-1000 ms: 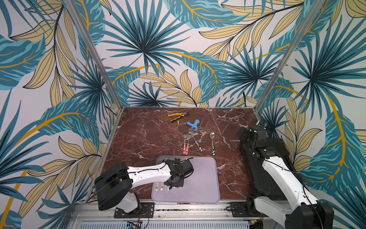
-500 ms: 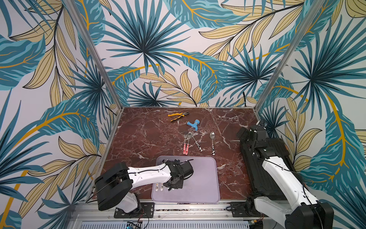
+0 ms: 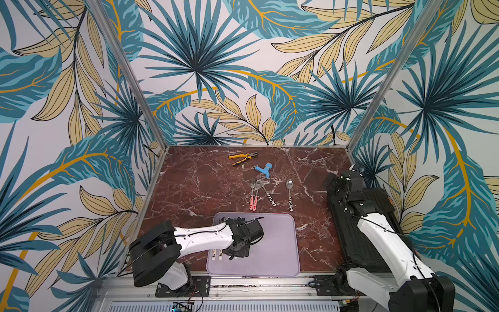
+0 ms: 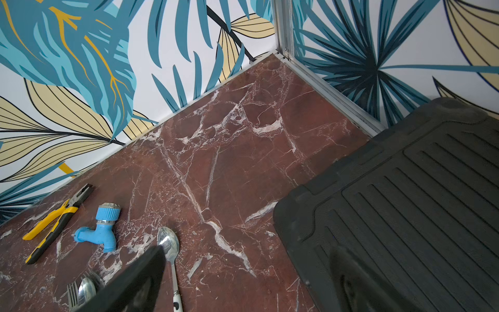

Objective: Set the spoon and fork side by side
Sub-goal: Place the spoon on the tray, then adjust the fork on the tray.

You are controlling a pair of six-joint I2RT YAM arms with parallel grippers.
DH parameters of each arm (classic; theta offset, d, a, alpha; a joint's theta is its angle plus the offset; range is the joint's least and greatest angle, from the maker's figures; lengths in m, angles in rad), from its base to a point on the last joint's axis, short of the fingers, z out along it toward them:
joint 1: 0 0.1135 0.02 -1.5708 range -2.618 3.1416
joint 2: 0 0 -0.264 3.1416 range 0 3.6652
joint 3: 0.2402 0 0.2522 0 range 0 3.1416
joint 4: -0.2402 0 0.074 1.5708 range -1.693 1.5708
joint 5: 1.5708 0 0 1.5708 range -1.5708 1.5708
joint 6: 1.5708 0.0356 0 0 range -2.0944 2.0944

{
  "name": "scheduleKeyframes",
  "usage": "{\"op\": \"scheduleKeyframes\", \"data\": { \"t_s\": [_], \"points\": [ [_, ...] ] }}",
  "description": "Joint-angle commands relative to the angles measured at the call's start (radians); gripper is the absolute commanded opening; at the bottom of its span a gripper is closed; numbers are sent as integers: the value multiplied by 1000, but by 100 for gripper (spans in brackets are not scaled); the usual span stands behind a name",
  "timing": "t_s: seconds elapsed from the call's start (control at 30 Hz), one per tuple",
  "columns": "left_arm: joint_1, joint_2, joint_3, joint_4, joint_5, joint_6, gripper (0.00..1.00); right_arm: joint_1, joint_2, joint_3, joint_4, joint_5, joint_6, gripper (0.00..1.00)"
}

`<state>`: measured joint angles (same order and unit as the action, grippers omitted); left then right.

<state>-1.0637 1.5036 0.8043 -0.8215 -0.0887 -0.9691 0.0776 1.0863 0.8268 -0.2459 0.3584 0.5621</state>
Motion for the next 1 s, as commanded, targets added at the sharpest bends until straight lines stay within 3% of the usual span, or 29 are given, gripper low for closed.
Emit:
{"op": "scheduleKeyframes", "data": {
  "t_s": [0.0,0.5,0.97],
  "points": [
    [-4,-6,4,-29,-11,-1,29,1,-12,4,-23,9,8,99],
    [3,-29,135,-99,-83,38,35,-1,-9,2,-24,10,8,99],
    [108,81,262,-50,-77,172,34,0,-3,2,-24,14,6,100]
  ]
}}
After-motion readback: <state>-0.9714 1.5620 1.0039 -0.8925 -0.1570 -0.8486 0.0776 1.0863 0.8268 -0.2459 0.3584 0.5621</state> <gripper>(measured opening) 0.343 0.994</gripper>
